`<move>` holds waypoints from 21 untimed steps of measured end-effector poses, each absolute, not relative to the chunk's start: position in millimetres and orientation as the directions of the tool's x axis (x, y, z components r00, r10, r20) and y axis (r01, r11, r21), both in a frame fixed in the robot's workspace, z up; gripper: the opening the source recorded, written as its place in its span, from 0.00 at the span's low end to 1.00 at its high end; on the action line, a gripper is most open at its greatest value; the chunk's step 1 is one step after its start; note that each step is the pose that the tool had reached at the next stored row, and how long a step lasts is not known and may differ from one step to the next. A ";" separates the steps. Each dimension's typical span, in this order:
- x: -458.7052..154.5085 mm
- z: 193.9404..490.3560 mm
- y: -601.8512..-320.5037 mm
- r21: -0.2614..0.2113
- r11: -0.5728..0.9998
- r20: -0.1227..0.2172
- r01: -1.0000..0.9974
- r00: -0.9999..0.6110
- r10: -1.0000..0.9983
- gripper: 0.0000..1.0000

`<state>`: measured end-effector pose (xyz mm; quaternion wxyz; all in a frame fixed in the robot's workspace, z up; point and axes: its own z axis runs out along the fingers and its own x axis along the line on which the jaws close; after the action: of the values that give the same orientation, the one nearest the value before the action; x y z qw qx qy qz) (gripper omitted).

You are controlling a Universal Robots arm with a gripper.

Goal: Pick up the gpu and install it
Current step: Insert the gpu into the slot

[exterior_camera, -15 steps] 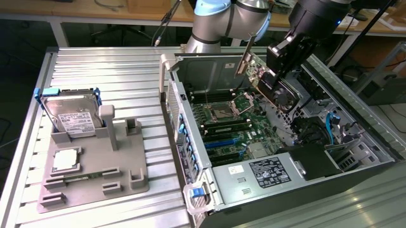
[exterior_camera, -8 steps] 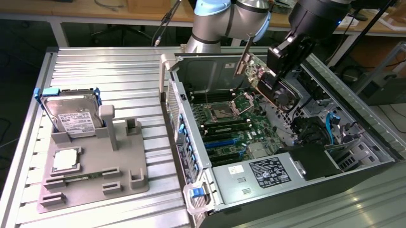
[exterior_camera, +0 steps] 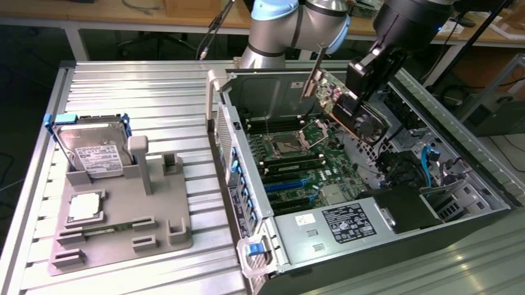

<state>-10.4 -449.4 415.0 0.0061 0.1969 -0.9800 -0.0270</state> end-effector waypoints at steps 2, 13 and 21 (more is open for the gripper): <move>-10.4 415.0 -449.4 0.055 0.917 0.001 -0.395 -0.919 -0.395 0.27; -10.4 415.0 -449.4 0.055 0.895 0.001 -0.443 -0.896 -0.444 0.27; -10.4 415.0 -449.4 0.055 0.876 0.001 -0.479 -0.877 -0.480 0.27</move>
<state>-10.4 -449.4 415.0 0.0075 0.2476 -0.9685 -0.0266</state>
